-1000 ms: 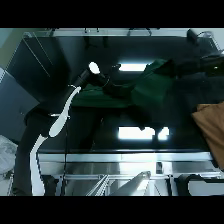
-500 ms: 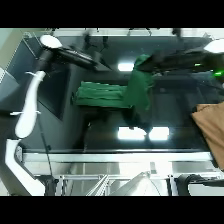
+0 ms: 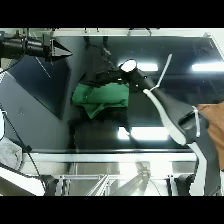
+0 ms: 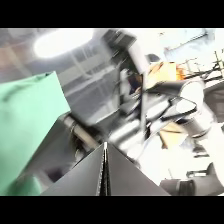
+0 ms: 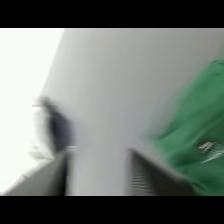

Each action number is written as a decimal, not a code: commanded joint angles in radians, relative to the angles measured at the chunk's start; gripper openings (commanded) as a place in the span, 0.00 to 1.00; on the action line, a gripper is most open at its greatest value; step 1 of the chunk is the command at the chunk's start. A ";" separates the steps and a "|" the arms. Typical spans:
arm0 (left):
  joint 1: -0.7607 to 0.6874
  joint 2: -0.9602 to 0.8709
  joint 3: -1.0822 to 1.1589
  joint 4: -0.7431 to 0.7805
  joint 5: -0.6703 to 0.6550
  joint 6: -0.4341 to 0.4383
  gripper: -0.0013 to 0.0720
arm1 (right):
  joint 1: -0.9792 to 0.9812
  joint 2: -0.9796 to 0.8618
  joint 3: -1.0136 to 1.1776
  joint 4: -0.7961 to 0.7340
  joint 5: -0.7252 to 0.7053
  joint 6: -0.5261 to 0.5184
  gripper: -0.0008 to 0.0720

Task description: Fold the shirts.

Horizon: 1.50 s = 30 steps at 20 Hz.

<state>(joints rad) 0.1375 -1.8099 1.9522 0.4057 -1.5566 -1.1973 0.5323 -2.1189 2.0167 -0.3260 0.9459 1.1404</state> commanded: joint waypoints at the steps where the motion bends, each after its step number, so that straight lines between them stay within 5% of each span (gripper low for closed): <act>1: 0.017 0.005 -0.088 -0.036 -0.018 0.040 0.05 | 0.002 -0.064 0.078 0.317 0.152 -0.198 0.04; 4: 0.018 0.005 -0.137 -0.038 -0.048 0.064 0.05 | -0.130 -0.024 0.043 0.356 0.373 -0.149 0.04; 7: 0.027 0.005 -0.163 -0.032 -0.121 0.094 0.04 | -0.264 0.050 -0.072 0.209 0.469 -0.022 0.04; 12: 0.133 0.072 -0.317 -0.032 -0.168 0.148 0.04 | -0.421 0.326 -0.373 -0.235 0.473 0.119 0.04; 15: 0.262 0.164 -0.494 -0.032 -0.088 0.187 0.04 | -0.507 0.495 -0.627 -0.372 0.338 0.118 0.04; 16: 0.298 0.180 -0.533 -0.032 -0.071 0.187 0.04 | -0.523 0.507 -0.679 -0.372 0.289 0.117 0.15; 18: 0.346 0.190 -0.586 -0.034 -0.068 0.185 0.05 | -0.533 0.482 -0.719 -0.371 0.214 0.117 0.83; 19: 0.362 0.188 -0.605 -0.032 -0.077 0.185 0.13 | -0.530 0.454 -0.719 -0.365 0.189 0.117 0.97; 20: 0.372 0.188 -0.623 -0.032 -0.082 0.182 0.50 | -0.528 0.426 -0.719 -0.353 0.166 0.117 0.97; 22: 0.378 0.188 -0.646 -0.032 -0.082 0.183 0.89 | -0.520 0.357 -0.719 -0.285 0.137 0.113 0.97; 28: 0.378 0.186 -0.666 -0.032 -0.056 0.184 0.90 | -0.436 0.174 -0.717 0.024 0.120 -0.021 0.97; 30: 0.378 0.186 -0.666 -0.032 -0.050 0.184 0.90 | -0.396 0.139 -0.711 0.138 0.119 -0.052 0.86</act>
<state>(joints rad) 0.5133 -1.6238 1.2919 0.3733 -1.6199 -1.0134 0.0891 -1.9182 1.3025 -0.3496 1.0840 1.1477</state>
